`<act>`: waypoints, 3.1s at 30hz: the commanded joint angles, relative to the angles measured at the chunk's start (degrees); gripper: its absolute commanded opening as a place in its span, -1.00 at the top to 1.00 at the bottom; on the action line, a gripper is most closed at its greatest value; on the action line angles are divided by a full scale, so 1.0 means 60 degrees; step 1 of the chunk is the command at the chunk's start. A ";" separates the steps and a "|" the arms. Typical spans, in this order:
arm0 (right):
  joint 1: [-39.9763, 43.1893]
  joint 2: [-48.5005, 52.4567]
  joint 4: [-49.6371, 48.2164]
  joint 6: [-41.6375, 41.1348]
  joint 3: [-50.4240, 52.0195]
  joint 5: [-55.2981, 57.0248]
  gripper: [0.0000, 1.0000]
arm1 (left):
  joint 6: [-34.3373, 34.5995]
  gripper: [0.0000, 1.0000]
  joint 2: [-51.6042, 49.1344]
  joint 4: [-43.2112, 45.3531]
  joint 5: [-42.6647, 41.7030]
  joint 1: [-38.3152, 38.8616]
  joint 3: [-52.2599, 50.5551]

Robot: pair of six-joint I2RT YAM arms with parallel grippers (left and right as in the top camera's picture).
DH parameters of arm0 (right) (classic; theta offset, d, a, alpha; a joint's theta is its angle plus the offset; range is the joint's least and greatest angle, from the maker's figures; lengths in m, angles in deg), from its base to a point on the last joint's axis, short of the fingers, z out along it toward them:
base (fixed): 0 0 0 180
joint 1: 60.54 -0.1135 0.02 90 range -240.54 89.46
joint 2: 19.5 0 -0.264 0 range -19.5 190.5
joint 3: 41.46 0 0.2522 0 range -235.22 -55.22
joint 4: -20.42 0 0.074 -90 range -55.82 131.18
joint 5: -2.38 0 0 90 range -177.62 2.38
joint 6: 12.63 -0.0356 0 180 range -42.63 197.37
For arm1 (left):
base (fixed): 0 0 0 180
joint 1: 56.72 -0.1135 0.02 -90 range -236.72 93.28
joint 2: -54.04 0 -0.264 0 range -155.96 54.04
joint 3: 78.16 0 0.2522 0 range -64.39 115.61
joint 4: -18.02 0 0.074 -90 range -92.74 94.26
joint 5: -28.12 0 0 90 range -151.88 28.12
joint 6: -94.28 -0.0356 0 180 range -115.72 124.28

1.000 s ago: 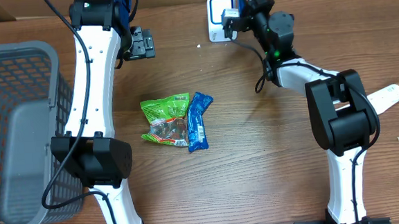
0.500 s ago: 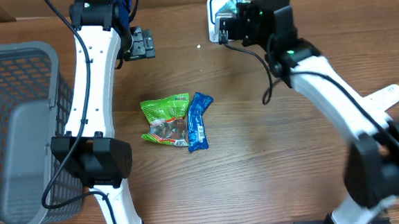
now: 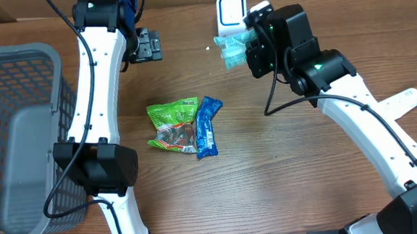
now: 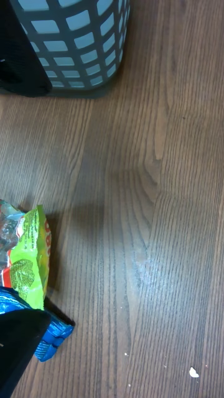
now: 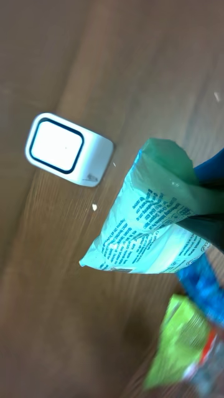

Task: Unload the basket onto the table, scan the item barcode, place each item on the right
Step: 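Carry the mint-green pack to the right side and release it, then move the right gripper to the blue snack bar and grasp it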

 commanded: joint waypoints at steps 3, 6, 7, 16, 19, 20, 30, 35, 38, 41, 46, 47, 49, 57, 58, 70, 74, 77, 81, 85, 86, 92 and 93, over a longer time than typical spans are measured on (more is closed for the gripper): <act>0.1053 -0.0127 0.0627 -0.4105 -0.0051 -0.0029 0.93 | -0.0007 -0.99 0.0157 0.0011 0.0084 0.0062 0.0200; 0.2328 -0.0124 0.1596 -0.5570 -0.0051 -0.0084 0.92 | -0.0007 -1.00 0.0157 0.0011 0.0084 0.0062 0.0200; 0.2703 -0.0124 0.1927 -0.5869 -0.0051 -0.0084 0.93 | -0.0007 -0.99 0.0157 0.0011 0.0084 0.0062 0.0200; 0.6182 -0.0120 0.2776 -0.6320 0.0954 0.0124 0.93 | -0.0007 -0.99 0.0157 0.0011 0.0080 0.0062 0.0200; 0.6808 -0.0084 0.2124 -0.6313 0.1767 0.0135 0.93 | -0.0007 -0.99 0.0157 0.0011 0.0080 0.0062 0.0200; 0.6969 -0.0076 0.1891 -0.6317 0.2040 0.0131 0.93 | -0.0007 -0.99 0.0157 0.0011 0.0084 0.0062 0.0200; 0.7388 -0.0069 0.1359 -0.6244 0.2830 0.0517 -0.33 | -0.0011 -1.00 0.0157 0.0011 0.0084 0.0062 0.0200; 0.7187 -0.0087 0.1078 -0.5115 0.2517 -0.2484 -0.61 | -0.0007 -0.99 0.0157 0.0011 0.0084 0.0062 0.0200; 0.6910 -0.0087 0.1024 -0.5176 0.2262 -0.2925 -0.67 | -0.0011 -0.99 0.0157 0.0011 0.0084 0.0062 0.0200; 0.6663 -0.0087 0.0831 -0.5610 0.2229 -0.2940 -0.69 | -0.0007 -0.99 0.0157 0.0011 0.0084 0.0062 0.0200; 0.6349 -0.0084 0.0528 -0.5635 0.2229 -0.2871 -0.71 | -0.0007 -1.00 0.0157 0.0011 0.0080 0.0062 0.0200; 0.6258 -0.0084 0.0415 -0.5639 0.2229 -0.2907 -0.71 | -0.0007 -0.99 0.0157 0.0011 0.0084 0.0062 0.0200; 0.5989 -0.0084 0.0106 -0.5639 0.2229 -0.3056 -0.76 | -0.0007 -0.99 0.0157 0.0011 0.0080 0.0062 0.0200; 0.3989 -0.0076 -0.1606 -0.5446 0.2233 -0.2681 -0.77 | -0.0007 -0.99 0.0157 0.0011 0.0080 0.0062 0.0200; 0.3708 -0.0076 -0.1810 -0.5260 0.2233 -0.2550 -0.76 | -0.0007 -0.99 0.0157 0.0011 0.0084 0.0062 0.0200; 0.0699 0.0175 -0.1716 -0.4776 0.2277 -0.1796 -0.72 | -0.0007 -1.00 0.0157 0.0011 0.0080 0.0062 0.0200; -0.0237 0.0539 -0.1639 -0.5286 0.2277 -0.1931 -0.71 | -0.0007 -0.99 0.0157 0.0011 0.0084 0.0062 0.0200; -0.0761 0.0805 -0.1348 -0.6131 0.2277 -0.1923 -0.67 | -0.0007 -0.99 0.0157 0.0011 0.0084 0.0062 0.0200; -0.1377 0.1293 -0.1330 -0.6652 0.2277 -0.1690 -0.63 | -0.0007 -0.99 0.0157 0.0011 0.0080 0.0062 0.0200; -0.1902 0.1989 -0.1333 -0.7111 0.2277 -0.1158 -0.61 | -0.0007 -0.99 0.0157 0.0011 0.0080 0.0062 0.0200; -0.1985 0.2164 -0.1406 -0.7111 0.2277 -0.1147 -0.61 | -0.0007 -1.00 0.0157 0.0011 0.0080 0.0062 0.0200; -0.2167 0.2943 -0.2167 -0.7100 0.2277 -0.1541 -0.58 | -0.0007 -0.99 0.0157 0.0011 0.0084 0.0062 0.0200; -0.2167 0.2987 -0.2324 -0.7096 0.2277 -0.1537 -0.56 | -0.0007 -0.99 0.0157 0.0011 0.0080 0.0062 0.0200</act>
